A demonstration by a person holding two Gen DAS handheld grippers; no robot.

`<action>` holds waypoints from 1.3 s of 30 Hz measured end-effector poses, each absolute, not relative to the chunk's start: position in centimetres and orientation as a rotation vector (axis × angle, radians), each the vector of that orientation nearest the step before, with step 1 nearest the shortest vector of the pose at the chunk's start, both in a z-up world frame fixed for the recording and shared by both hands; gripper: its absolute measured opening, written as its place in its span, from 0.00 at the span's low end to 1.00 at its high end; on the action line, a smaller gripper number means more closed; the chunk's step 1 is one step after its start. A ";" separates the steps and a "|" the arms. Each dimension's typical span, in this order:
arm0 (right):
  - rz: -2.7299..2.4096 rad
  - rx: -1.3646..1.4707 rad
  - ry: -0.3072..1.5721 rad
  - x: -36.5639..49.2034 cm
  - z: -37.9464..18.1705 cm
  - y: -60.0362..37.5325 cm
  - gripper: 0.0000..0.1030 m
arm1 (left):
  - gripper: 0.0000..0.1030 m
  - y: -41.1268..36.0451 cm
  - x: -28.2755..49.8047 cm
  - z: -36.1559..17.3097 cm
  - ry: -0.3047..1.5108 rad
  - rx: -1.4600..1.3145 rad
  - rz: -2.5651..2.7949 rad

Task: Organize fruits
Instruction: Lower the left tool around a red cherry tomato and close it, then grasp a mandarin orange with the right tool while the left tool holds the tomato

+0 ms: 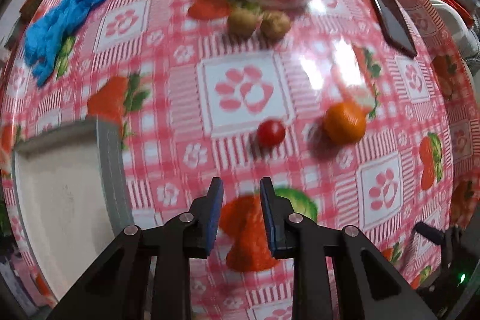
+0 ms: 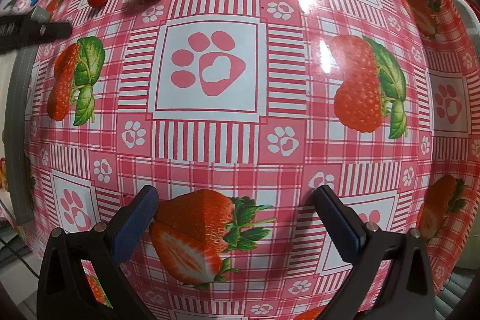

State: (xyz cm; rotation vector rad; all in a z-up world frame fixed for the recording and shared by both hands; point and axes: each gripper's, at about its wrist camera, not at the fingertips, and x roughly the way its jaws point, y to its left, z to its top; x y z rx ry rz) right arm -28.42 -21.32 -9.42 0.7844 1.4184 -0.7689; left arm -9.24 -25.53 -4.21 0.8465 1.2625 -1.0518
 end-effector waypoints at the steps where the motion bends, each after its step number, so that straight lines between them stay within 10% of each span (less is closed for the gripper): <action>1: -0.770 0.784 1.416 -28.4 -9.4 -21.4 1.00 | 0.26 -26.1 -9.4 -4.2 1.255 0.858 -1.062; 7: -0.772 0.784 1.413 -28.4 -9.4 -21.3 1.00 | 0.26 -29.2 -10.7 -4.6 1.218 0.898 -1.106; 11: -0.770 0.787 1.417 -28.4 -9.4 -21.3 1.00 | 0.67 -30.2 -11.3 -4.6 1.162 0.919 -1.089; 22: -0.769 0.789 1.419 -28.3 -9.5 -21.3 1.00 | 0.67 -29.9 -11.1 -5.5 1.179 0.935 -1.079; 31: -0.757 0.794 1.440 -28.0 -9.6 -21.7 1.00 | 0.22 -31.5 -11.5 -6.4 1.201 0.932 -1.098; 39: -0.733 0.892 1.410 -27.8 -8.6 -24.4 0.97 | 0.22 -29.7 -10.0 -5.9 1.243 0.920 -1.084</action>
